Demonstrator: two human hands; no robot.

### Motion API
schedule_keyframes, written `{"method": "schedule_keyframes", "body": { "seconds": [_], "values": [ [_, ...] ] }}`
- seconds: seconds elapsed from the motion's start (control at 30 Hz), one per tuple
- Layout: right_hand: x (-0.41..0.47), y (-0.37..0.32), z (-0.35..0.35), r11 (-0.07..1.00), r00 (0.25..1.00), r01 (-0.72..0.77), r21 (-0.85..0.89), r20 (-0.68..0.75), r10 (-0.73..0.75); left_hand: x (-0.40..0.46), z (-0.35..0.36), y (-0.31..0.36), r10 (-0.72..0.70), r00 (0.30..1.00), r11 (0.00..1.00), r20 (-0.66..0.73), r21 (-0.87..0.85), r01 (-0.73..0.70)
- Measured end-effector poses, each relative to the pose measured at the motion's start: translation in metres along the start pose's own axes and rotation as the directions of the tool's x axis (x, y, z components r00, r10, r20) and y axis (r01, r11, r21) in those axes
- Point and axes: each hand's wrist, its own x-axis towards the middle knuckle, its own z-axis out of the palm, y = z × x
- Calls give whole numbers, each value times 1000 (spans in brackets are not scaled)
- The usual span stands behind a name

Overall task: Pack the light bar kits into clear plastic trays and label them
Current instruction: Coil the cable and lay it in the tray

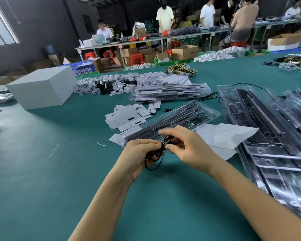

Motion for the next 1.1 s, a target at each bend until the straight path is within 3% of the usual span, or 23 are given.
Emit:
{"method": "schedule_keyframes", "body": {
  "seconds": [0.07,0.17,0.33,0.4,0.5,0.53,0.7,0.8,0.9,1.1],
  "values": [
    [-1,-5,-1,983,997,66,-174,40,-60,-1,1,0,3,1000,999,-12,48,-2],
    [-3,-9,-3,954,993,99,-284,86,-78,-1,1,0,4,1000,996,-3,94,-4],
    [-6,-13,-3,890,981,63,-452,190,27,-3,3,-2,12,998,979,55,204,-23],
    [-7,-14,-4,882,983,23,-470,173,67,-4,7,-3,32,999,986,35,160,-37],
    [-5,-14,-8,910,990,-6,-415,125,64,-3,5,0,67,997,998,-25,10,-67],
    [-4,-13,-10,916,993,-5,-401,110,53,-2,3,2,84,996,996,-18,32,-83],
    [-2,-6,-32,938,997,-77,-337,-10,78,-4,-8,5,235,972,941,9,247,-230],
    [-2,-2,-36,970,983,-180,-165,-72,170,-3,-10,4,333,943,841,6,450,-300],
    [-1,1,-31,967,962,-255,17,-92,256,-1,-11,3,388,920,796,-50,522,-307],
    [2,7,-11,900,923,-312,306,-130,364,1,-8,0,391,913,879,-118,341,-333]
  ]
}}
